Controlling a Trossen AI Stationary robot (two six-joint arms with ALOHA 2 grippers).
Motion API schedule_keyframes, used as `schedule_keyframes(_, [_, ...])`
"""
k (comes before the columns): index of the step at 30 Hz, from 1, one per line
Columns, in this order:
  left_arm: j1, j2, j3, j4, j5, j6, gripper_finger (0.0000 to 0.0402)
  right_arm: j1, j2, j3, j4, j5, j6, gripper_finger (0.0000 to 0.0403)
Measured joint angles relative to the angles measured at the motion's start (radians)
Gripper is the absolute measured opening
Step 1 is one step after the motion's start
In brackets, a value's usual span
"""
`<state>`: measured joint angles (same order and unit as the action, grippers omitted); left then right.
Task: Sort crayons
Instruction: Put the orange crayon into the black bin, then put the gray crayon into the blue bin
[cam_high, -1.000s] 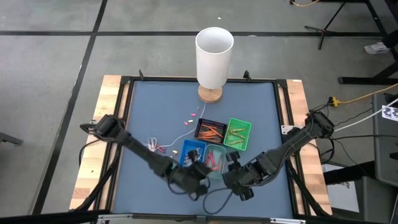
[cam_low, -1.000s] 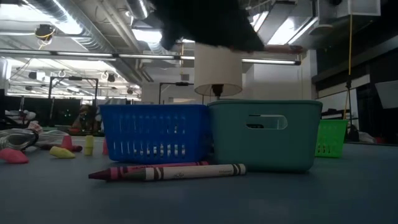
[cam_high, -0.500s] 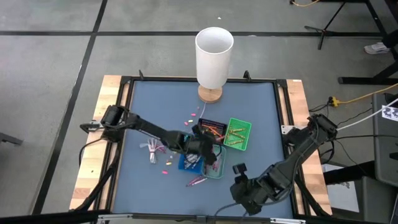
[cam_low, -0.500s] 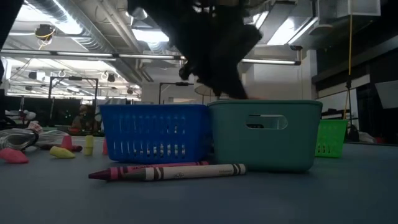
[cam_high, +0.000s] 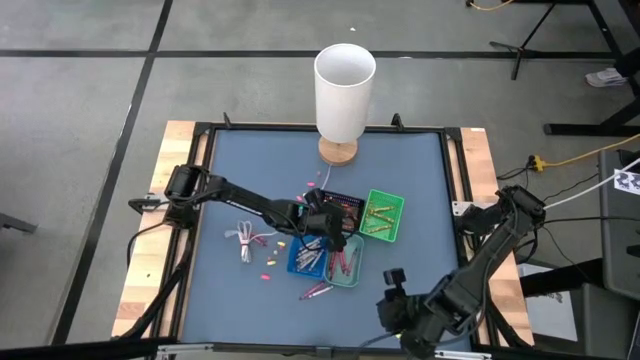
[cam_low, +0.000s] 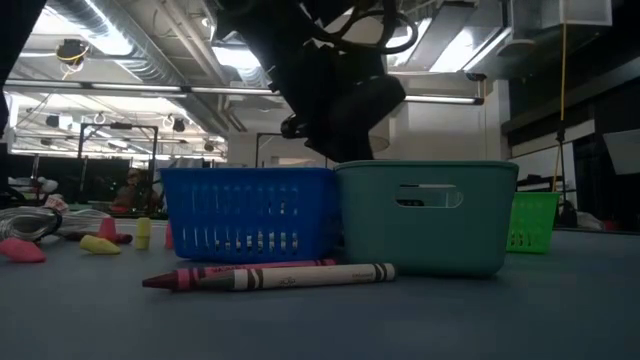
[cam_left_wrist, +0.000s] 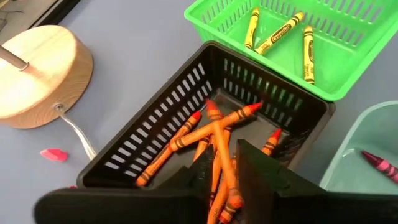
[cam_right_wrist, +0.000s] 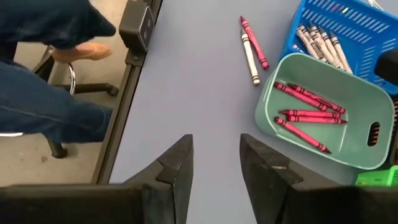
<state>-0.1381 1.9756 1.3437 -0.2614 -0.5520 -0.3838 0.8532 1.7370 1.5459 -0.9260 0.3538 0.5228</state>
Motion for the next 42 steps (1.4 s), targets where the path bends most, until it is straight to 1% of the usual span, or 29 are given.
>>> schedule_keyframes(5, [0.001,0.0,0.0,0.0,0.021,-0.001,0.0083,-0.003,0.0,0.0,0.014,0.0,0.006,0.0128])
schedule_keyframes(9, [0.001,0.0,0.0,0.0,0.023,-0.004,0.0098,-0.003,0.0,0.0,0.013,-0.001,0.005,0.0128])
schedule_keyframes(12, [0.001,0.0,0.0,0.003,0.036,-0.006,0.0101,-0.003,0.0,0.0,0.013,-0.002,0.005,0.0128])
schedule_keyframes(19, [0.0,0.0,0.0,0.017,0.118,-0.006,0.0101,-0.003,0.0,-0.001,0.013,0.004,0.005,0.0128])
schedule_keyframes(23, [-0.022,-0.027,0.0,0.009,0.174,-0.001,0.0102,-0.003,0.0,-0.002,0.014,0.004,0.004,0.0128])
schedule_keyframes(27, [-0.078,-0.079,0.0,0.002,0.186,-0.001,0.0102,-0.003,0.0,-0.003,0.014,0.005,0.004,0.0128])
schedule_keyframes(30, [-0.14,-0.118,0.0,0.006,0.205,-0.026,0.0102,-0.003,0.0,-0.003,0.019,0.005,0.004,0.0128])
schedule_keyframes(36, [-0.309,-0.144,0.001,0.01,0.264,-0.12,0.0102,-0.003,0.0,-0.003,0.025,0.013,0.004,0.0128])
schedule_keyframes(39, [-0.395,-0.136,0.001,0.014,0.257,-0.158,0.0102,-0.003,0.0,-0.003,0.038,0.013,0.004,0.0128])
schedule_keyframes(42, [-0.473,-0.118,0.001,0.008,0.222,-0.189,0.0102,-0.003,0.0,-0.003,0.041,0.013,0.003,0.0128])
